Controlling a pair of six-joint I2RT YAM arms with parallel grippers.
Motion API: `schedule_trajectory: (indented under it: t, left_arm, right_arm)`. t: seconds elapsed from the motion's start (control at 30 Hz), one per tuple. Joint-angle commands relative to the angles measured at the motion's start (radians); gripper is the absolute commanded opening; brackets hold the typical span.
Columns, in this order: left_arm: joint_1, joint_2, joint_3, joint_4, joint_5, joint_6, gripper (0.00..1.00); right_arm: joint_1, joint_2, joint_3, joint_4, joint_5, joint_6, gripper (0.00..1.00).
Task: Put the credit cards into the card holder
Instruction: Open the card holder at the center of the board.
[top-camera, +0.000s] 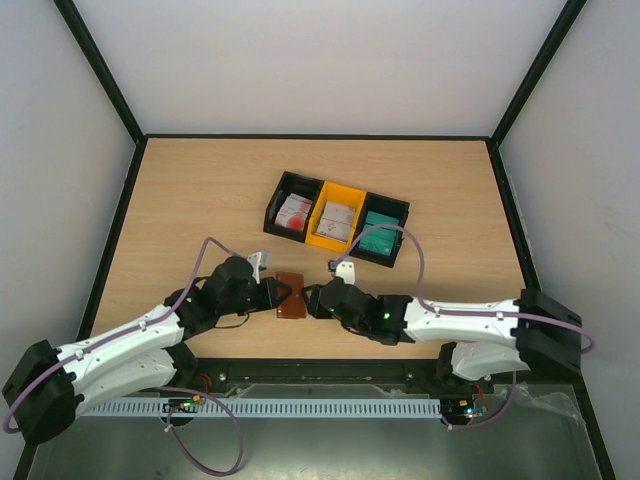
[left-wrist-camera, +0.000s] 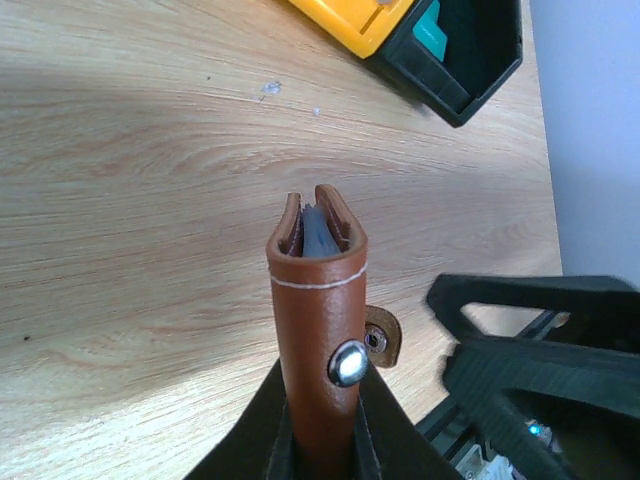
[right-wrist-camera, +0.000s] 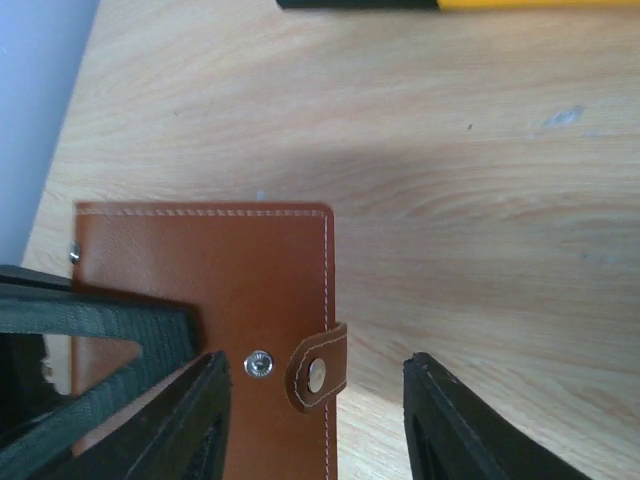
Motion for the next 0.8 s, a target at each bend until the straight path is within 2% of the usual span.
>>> schedule_trajectory:
  t: [0.0,0.23,0.4,0.6,0.77]
  left_arm:
    - [-0.003,0.011,0.031,0.011,0.017,0.019,0.02]
    - [-0.009,0.018,0.012,0.018,0.026,0.008,0.02]
    - [-0.009,0.018,-0.001,0.035,0.044,0.003,0.02]
    - [-0.015,0.015,0.003,0.04,0.028,-0.003,0.02]
    - [-0.016,0.005,-0.002,0.041,0.021,-0.004,0.02]
  right_arm:
    - [-0.005,0.101,0.05,-0.009,-0.065,0.029,0.41]
    - [-0.006,0.17,0.048,-0.09,0.121,0.144,0.2]
    - [-0.014,0.192,0.039,-0.029,0.089,0.127,0.2]
    - [-0.038,0.201,0.004,0.132,-0.067,0.092,0.25]
    - [-0.05,0.194,-0.055,0.27,-0.156,0.105,0.24]
